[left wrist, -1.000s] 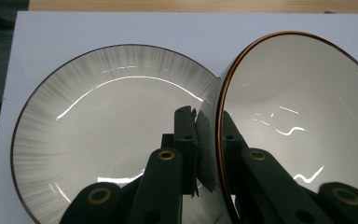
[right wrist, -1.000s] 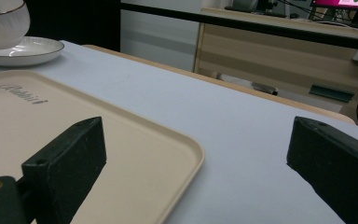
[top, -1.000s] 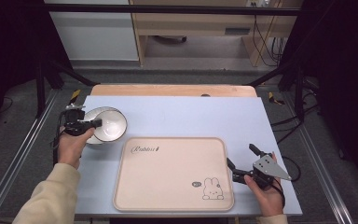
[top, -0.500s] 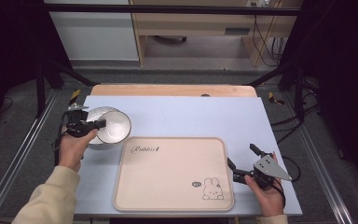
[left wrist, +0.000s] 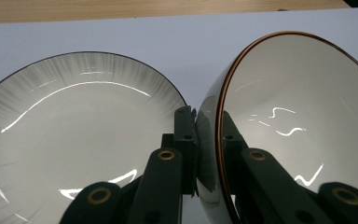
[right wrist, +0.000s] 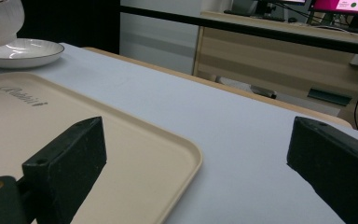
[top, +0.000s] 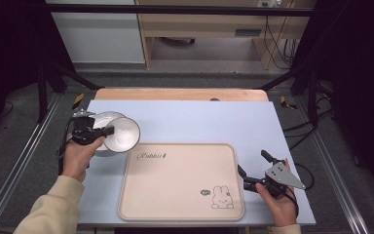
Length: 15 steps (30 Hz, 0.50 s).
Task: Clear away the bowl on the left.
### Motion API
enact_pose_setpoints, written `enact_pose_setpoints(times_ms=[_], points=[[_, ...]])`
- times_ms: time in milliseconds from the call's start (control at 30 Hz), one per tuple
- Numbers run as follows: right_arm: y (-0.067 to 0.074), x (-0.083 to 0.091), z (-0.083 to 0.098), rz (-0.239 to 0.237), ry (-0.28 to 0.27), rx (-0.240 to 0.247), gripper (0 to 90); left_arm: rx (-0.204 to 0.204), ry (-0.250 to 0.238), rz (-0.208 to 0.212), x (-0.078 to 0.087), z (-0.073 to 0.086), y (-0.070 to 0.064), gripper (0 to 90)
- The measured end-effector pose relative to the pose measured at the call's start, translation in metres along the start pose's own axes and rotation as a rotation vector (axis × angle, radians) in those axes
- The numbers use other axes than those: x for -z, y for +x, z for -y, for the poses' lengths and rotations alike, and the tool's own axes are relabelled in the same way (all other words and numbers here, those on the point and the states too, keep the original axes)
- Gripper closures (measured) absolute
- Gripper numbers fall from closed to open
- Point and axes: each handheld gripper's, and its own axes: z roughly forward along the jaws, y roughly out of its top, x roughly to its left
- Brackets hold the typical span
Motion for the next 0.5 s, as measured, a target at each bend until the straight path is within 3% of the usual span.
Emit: enact_pose_setpoints(times_ms=[500], points=[[0.000,0.000,0.000,0.000,-0.002,0.000,4.7,-0.035,-0.010,0.063,0.002,-0.002,-0.024,82.7]])
